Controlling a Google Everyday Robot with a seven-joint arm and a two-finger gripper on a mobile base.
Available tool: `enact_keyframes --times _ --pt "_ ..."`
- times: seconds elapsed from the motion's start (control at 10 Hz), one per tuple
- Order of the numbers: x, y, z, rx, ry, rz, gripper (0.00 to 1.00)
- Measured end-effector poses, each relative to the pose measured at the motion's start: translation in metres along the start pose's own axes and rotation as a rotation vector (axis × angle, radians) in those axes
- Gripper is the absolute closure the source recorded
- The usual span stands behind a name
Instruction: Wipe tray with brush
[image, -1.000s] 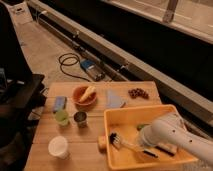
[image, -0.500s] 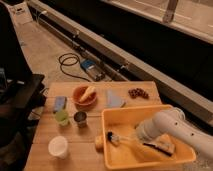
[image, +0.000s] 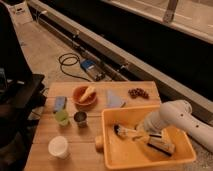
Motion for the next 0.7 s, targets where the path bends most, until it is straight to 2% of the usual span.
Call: enact_keyframes --times 0.3,0.7 --pt "0.001 0.001 -0.011 0.022 0.032 -0.037 1.0" --pt "0.037 -0.022 -0.028 0.058 0.14 -0.029 1.0"
